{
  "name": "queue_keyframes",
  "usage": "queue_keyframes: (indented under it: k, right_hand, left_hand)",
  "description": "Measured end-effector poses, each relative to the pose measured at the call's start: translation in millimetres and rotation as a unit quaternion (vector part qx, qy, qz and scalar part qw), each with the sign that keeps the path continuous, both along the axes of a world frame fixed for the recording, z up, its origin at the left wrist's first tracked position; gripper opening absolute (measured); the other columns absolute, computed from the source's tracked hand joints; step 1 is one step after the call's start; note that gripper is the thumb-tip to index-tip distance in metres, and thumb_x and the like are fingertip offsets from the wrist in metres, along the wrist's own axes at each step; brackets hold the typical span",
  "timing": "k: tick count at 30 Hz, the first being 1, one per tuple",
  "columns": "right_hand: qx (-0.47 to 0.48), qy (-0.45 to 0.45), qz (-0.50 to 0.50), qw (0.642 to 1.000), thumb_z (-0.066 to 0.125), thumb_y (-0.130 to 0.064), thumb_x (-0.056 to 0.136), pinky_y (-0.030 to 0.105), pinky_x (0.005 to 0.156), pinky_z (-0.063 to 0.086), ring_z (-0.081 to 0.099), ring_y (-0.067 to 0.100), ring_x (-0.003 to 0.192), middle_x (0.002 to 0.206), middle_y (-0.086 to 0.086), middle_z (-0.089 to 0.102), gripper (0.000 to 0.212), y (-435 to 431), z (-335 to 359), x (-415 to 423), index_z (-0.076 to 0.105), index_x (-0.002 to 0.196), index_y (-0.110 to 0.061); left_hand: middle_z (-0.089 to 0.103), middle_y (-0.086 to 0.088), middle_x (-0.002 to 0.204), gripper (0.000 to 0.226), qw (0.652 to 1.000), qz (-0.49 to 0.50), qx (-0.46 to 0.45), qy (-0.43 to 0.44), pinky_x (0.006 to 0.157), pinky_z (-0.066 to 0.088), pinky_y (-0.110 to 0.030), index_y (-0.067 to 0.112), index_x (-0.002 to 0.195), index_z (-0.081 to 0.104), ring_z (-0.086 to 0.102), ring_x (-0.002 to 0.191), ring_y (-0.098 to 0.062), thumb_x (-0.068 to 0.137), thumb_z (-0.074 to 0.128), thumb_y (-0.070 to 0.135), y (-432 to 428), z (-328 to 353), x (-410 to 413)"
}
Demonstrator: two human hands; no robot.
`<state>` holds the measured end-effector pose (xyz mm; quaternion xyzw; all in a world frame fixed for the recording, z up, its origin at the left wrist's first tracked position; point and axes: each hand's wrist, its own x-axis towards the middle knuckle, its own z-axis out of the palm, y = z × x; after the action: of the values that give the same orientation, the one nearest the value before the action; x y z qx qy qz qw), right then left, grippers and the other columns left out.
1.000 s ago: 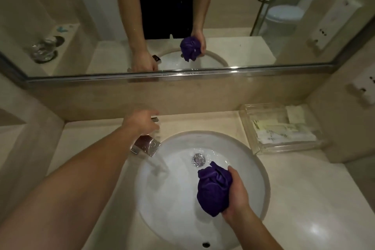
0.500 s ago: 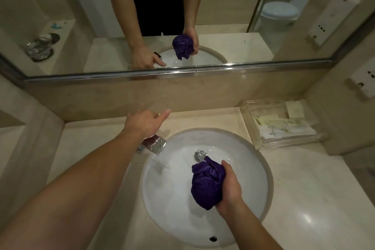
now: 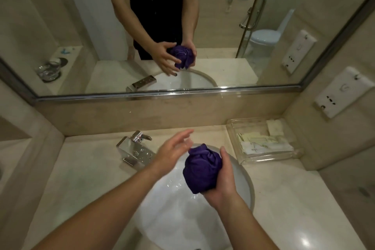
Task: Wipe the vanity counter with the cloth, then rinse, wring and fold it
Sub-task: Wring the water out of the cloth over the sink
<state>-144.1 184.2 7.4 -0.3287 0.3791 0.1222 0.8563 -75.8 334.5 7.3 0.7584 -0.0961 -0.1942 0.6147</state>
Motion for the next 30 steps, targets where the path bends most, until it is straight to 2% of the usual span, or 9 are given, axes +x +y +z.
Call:
queue_keyframes:
  k: [2,5,9,12,15,18,21,25,30]
  right_hand:
    - [0.005,-0.016,0.012,1.0,0.058,-0.064,0.088,0.05,0.098,0.053,0.07,0.034,0.109,0.116,0.016,0.073,0.059,-3.1,22.6,6.1,0.077,0.112,-0.013]
    - [-0.008,-0.037,0.037,0.999,0.054,-0.062,0.091,0.046,0.088,0.057,0.072,0.033,0.102,0.109,0.015,0.075,0.057,-10.2,47.8,13.8,0.075,0.112,-0.013]
    - [-0.027,-0.069,0.058,0.996,0.052,-0.074,0.086,0.042,0.083,0.058,0.072,0.031,0.101,0.107,0.015,0.075,0.073,-21.9,75.1,22.0,0.071,0.116,-0.01]
    - [-0.122,-0.142,0.079,0.979,0.06,-0.081,0.069,0.042,0.085,0.059,0.072,0.027,0.104,0.119,0.01,0.072,0.085,-25.2,99.6,18.8,0.061,0.13,-0.022]
    - [-0.343,-0.238,0.099,0.903,0.058,-0.069,0.086,0.021,0.084,0.049,0.059,0.01,0.112,0.138,-0.002,0.053,0.065,-33.7,118.8,6.1,0.047,0.142,-0.038]
    - [-0.497,-0.294,0.106,0.809,0.051,-0.059,0.095,0.012,0.091,0.034,0.043,0.008,0.133,0.155,-0.006,0.033,0.057,-48.7,126.4,2.9,0.039,0.148,-0.043]
    - [-0.434,-0.332,0.092,0.832,0.056,-0.056,0.094,0.003,0.077,0.042,0.056,-0.012,0.105,0.132,-0.011,0.056,0.046,-51.3,139.5,3.5,0.053,0.138,-0.044]
    - [-0.441,-0.306,0.004,0.844,0.045,-0.068,0.082,0.031,0.078,0.055,0.067,0.008,0.089,0.099,-0.007,0.071,0.043,-40.6,146.6,6.2,0.07,0.097,-0.037]
    - [-0.468,-0.305,-0.046,0.828,0.052,-0.046,0.098,0.02,0.056,0.044,0.061,0.008,0.064,0.07,-0.003,0.067,0.038,-33.6,163.1,9.2,0.062,0.068,-0.024]
  left_hand:
    - [0.061,0.006,0.133,0.053,0.998,-0.017,-0.06,0.016,0.102,0.047,-0.022,0.039,0.13,0.058,0.06,0.117,-0.004,0.081,0.07,0.056,-27.4,18.1,-18.5]
    - [0.07,0.008,0.116,0.058,0.995,0.06,-0.084,-0.018,0.095,0.051,-0.023,0.032,0.122,0.067,0.065,0.108,-0.008,0.067,0.077,0.048,-54.6,43.8,-28.1]
    - [0.074,0.007,0.086,0.02,0.971,0.228,-0.063,-0.046,0.077,0.055,-0.025,0.028,0.087,0.072,0.069,0.084,-0.012,0.068,0.078,0.033,-83.8,78.2,-33.8]
    - [0.07,-0.002,0.075,0.006,0.924,0.348,-0.157,0.024,0.065,0.054,-0.03,0.013,0.082,0.07,0.066,0.074,-0.02,0.08,0.076,0.014,-102.7,105.0,-36.1]
    - [0.068,-0.007,0.073,0.002,0.885,0.39,-0.237,0.089,0.059,0.052,-0.03,0.007,0.084,0.067,0.063,0.068,-0.021,0.083,0.069,0.009,-116.4,127.1,-38.9]
    - [0.072,-0.008,0.079,0.005,0.894,0.387,-0.215,0.066,0.069,0.055,-0.036,0.013,0.083,0.07,0.068,0.075,-0.024,0.081,0.069,0.017,-127.2,136.2,-46.0]
    - [0.075,-0.001,0.094,0.014,0.902,0.37,-0.22,0.023,0.079,0.057,-0.035,0.022,0.094,0.073,0.071,0.088,-0.017,0.088,0.064,0.032,-133.9,147.4,-51.3]
    - [0.074,0.002,0.095,0.028,0.927,0.31,-0.208,-0.034,0.089,0.055,-0.04,0.028,0.09,0.074,0.069,0.095,-0.017,0.08,0.066,0.053,-136.9,166.6,-50.4]
    - [0.073,-0.004,0.073,0.037,0.914,0.383,-0.129,-0.037,0.079,0.06,-0.048,0.02,0.069,0.07,0.072,0.079,-0.029,0.076,0.068,0.056,-130.7,175.3,-47.8]
